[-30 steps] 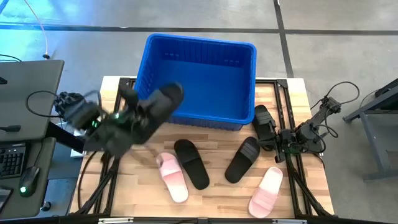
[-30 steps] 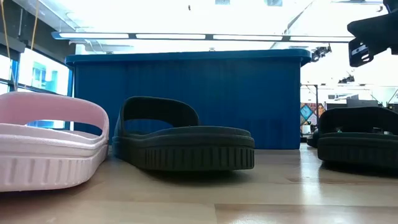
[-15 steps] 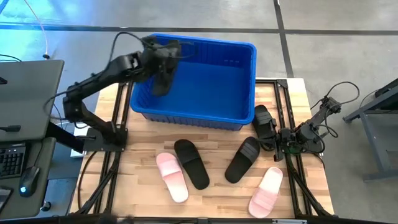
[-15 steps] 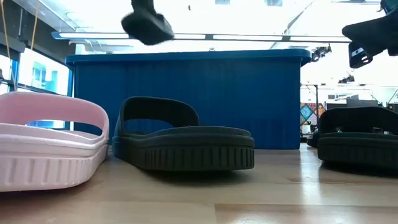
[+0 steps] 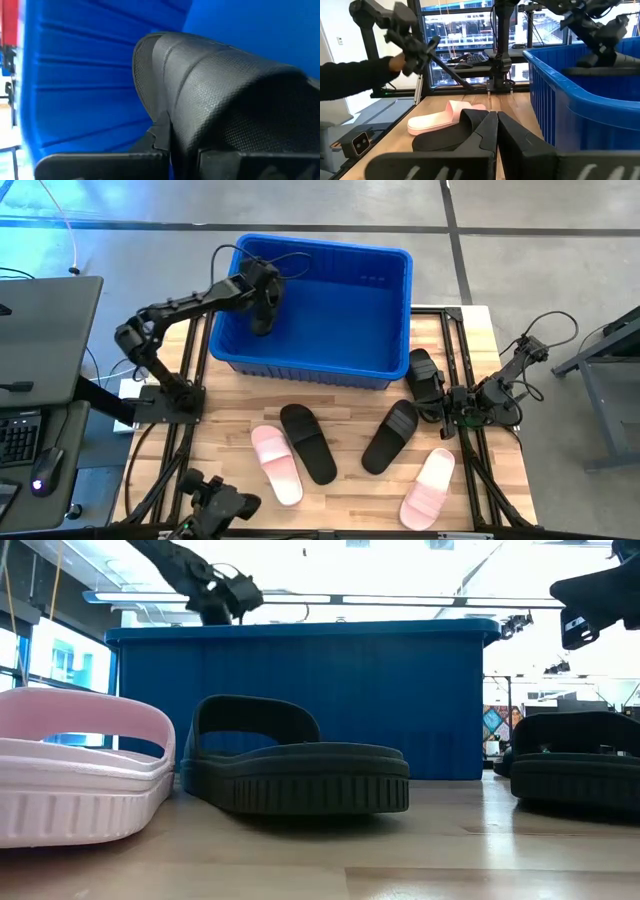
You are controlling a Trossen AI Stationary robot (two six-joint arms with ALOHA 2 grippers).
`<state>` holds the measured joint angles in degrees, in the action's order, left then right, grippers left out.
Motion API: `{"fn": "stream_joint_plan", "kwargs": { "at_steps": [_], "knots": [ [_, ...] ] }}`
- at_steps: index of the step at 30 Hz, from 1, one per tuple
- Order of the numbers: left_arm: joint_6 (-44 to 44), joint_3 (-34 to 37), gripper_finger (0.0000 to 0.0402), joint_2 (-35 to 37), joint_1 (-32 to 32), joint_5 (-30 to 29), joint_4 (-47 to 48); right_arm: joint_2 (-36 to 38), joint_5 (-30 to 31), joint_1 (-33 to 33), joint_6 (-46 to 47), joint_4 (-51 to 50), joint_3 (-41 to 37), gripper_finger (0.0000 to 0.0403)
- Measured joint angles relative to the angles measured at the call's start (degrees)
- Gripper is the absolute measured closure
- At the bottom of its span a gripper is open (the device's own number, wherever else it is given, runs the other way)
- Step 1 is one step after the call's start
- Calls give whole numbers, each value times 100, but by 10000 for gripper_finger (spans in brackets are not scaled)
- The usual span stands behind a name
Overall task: Pick and place slides into bin
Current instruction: Put the black slide into the blue bin
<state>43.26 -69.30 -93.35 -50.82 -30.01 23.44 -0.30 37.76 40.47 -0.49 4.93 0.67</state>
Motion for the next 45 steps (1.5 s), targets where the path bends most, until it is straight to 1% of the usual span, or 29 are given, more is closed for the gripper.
{"fn": "stream_joint_plan", "kwargs": {
  "at_steps": [5,8,15,19,22,27,32,36,41,45],
  "knots": [
    [-1,13,395,-447,-76,-10,29,-1,0,2,0,1,-1,402],
    [-1,15,384,-644,-65,3,-84,1,0,1,0,0,-1,402],
    [-12,11,318,-1043,-69,145,-40,0,0,1,0,0,-1,403],
    [30,0,274,-1088,-52,394,156,1,0,0,0,0,-2,402],
    [124,-222,245,-1030,-41,531,605,0,3,0,0,0,-1,402],
    [134,-1055,210,-1028,35,564,1973,-1,20,2,0,0,-2,402],
    [136,-2089,196,-1026,152,554,3231,1,59,2,0,0,-2,402],
    [134,-3053,198,-1024,267,537,4111,1,59,0,48,0,-2,402],
    [99,-4281,210,-1020,526,535,5089,-1,61,1,46,-3,-2,402],
    [-259,-5101,221,-1017,811,536,5680,1,63,2,-35,-47,0,402]
  ]
}}
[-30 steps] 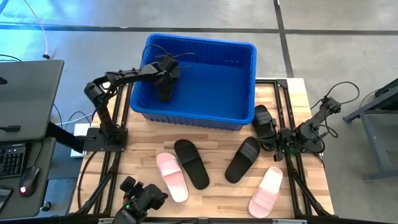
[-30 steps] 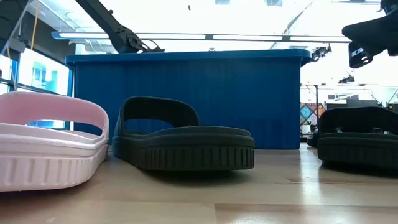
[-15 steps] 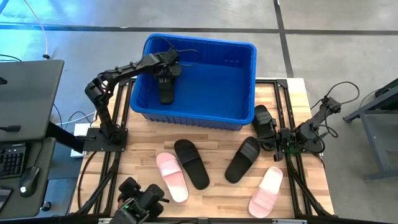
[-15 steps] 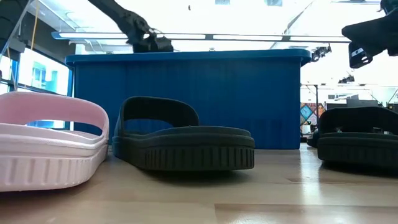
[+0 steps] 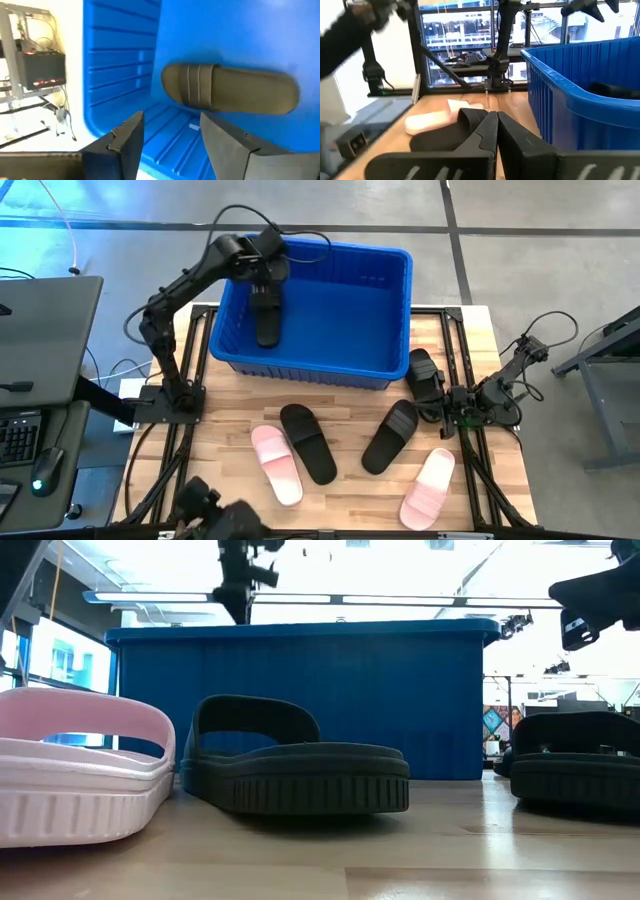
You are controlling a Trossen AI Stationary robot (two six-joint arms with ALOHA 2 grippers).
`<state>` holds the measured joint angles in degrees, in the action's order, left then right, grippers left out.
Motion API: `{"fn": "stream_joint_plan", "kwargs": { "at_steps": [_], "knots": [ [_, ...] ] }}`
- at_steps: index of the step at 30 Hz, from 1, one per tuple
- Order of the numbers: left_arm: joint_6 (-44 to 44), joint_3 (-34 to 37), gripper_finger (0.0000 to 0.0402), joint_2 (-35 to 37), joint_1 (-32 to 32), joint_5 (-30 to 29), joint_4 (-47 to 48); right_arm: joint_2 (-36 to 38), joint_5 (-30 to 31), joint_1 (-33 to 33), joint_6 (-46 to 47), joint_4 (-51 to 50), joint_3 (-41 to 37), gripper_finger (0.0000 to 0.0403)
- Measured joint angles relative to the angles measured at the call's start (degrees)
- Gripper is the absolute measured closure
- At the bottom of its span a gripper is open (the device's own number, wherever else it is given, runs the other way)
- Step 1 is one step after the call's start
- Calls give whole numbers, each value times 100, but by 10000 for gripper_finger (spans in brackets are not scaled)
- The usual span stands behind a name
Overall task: Pick and place slides into bin
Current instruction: Put the black slide into the blue bin
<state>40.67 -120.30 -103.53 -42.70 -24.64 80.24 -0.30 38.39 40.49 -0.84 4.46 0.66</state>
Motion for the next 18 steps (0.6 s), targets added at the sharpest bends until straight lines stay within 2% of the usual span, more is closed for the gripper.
{"fn": "stream_joint_plan", "kwargs": {
  "at_steps": [5,7,10,14,18],
  "knots": [
    [-28,-555,234,0,433,-2,161,-93,-1,0,-807,-18,-2,402],
    [-2,-634,238,0,553,4,140,-194,-51,-2,-972,275,-2,402],
    [45,-652,244,0,680,0,134,-460,-427,-2,-1347,1136,-2,402],
    [140,-652,247,-2,684,-28,137,-1076,-1010,0,-2421,2490,-2,403],
    [151,-652,246,-2,669,-52,135,-1849,-1062,0,-3194,3551,48,403]
  ]
}}
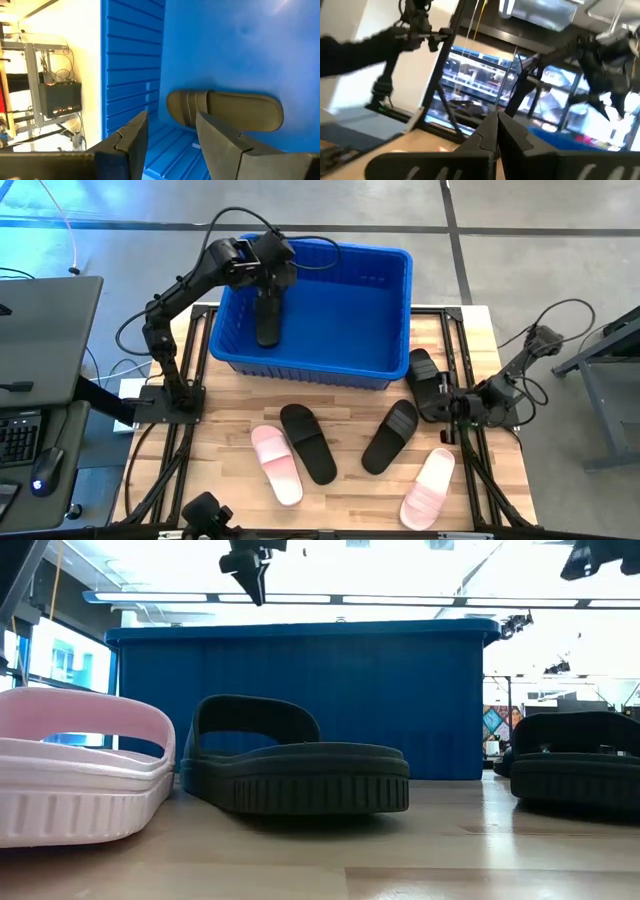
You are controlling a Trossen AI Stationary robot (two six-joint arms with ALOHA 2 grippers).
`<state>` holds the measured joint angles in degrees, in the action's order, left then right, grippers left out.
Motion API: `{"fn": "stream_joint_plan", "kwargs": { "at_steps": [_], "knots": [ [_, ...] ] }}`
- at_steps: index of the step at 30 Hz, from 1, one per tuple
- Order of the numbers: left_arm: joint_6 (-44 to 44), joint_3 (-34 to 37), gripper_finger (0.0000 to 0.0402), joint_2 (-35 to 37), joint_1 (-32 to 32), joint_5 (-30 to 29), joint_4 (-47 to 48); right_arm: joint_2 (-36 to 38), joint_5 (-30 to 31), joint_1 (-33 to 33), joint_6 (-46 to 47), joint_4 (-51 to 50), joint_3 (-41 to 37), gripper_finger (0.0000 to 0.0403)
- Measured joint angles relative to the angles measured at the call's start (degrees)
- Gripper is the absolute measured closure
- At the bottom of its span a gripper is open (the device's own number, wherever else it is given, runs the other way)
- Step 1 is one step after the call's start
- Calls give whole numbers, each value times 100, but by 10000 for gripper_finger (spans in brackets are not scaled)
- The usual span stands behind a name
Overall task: Pick and place slides into bin
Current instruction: Put the black slide into the blue bin
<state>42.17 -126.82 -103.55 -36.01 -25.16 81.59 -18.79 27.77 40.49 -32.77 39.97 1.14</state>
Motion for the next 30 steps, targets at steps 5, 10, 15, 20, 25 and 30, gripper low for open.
{"fn": "stream_joint_plan", "kwargs": {
  "at_steps": [5,10,15,20,25,30],
  "knots": [
    [0,0,246,0,2,-302,-4,-1024,74,0,-523,140,793,403],
    [0,0,245,-2,2,-335,-169,-2232,380,0,-555,-420,1979,403],
    [-2,2,245,-2,2,-335,-222,-3503,1134,0,256,-1912,3094,403],
    [-24,2,245,-2,2,-335,-221,-4574,1431,-2,1744,-3564,3818,403],
    [-44,2,245,-2,2,-335,-208,-5367,1492,-2,2917,-3889,4229,403],
    [-48,2,245,-4,2,-335,-210,-5816,1009,-6,3072,-4420,4700,385]
  ]
}}
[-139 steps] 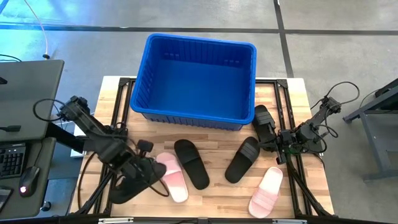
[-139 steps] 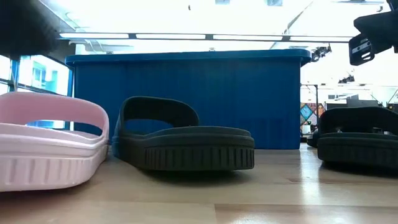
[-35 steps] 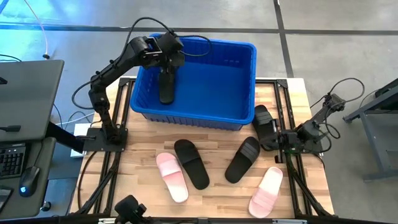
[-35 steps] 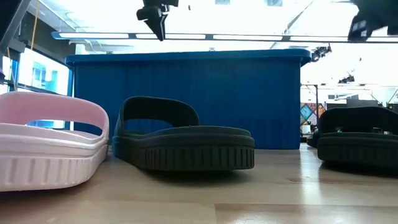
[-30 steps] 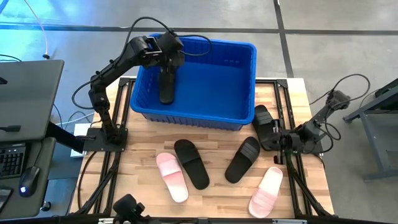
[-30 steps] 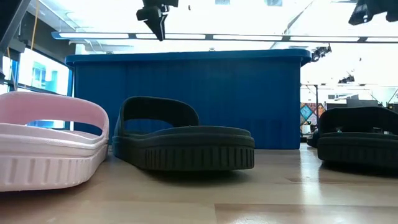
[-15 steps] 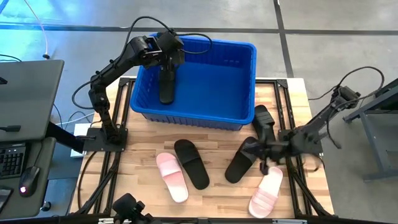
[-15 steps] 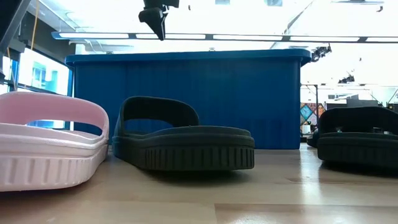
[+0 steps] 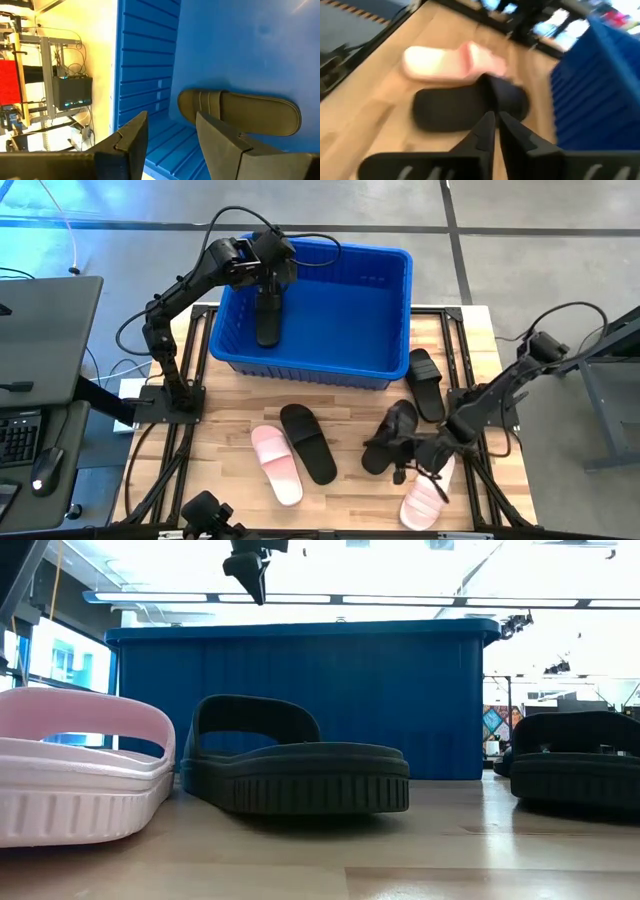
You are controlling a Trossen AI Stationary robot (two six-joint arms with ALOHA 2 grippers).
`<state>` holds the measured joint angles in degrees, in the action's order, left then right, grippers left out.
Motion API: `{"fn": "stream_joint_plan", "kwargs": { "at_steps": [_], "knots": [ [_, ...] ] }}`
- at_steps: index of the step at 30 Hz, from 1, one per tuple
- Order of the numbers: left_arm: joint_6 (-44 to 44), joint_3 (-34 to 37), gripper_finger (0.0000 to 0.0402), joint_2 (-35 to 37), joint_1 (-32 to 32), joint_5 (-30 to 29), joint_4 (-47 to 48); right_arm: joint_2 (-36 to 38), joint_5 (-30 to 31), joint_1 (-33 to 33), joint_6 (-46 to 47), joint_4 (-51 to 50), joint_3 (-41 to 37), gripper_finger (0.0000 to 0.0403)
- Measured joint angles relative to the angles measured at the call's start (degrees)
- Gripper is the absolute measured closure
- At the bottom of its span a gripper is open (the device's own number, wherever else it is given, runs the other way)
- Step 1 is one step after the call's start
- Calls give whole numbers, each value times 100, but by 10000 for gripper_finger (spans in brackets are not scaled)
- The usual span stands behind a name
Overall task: Pick and place slides into bin
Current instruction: Put the black slide into the blue bin
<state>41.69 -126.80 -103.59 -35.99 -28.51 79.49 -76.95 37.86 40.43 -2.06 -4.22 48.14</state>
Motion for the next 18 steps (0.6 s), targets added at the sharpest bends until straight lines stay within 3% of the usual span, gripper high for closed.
{"fn": "stream_joint_plan", "kwargs": {
  "at_steps": [11,16,18],
  "knots": [
    [-7,0,245,0,0,0,1,-824,-186,-8,2497,-2492,983,250],
    [-4,0,245,0,0,-1,1,-1159,142,-12,3863,-3749,1356,227],
    [-4,0,245,0,0,-1,1,-1367,-90,-47,4232,-4203,1423,229]
  ]
}}
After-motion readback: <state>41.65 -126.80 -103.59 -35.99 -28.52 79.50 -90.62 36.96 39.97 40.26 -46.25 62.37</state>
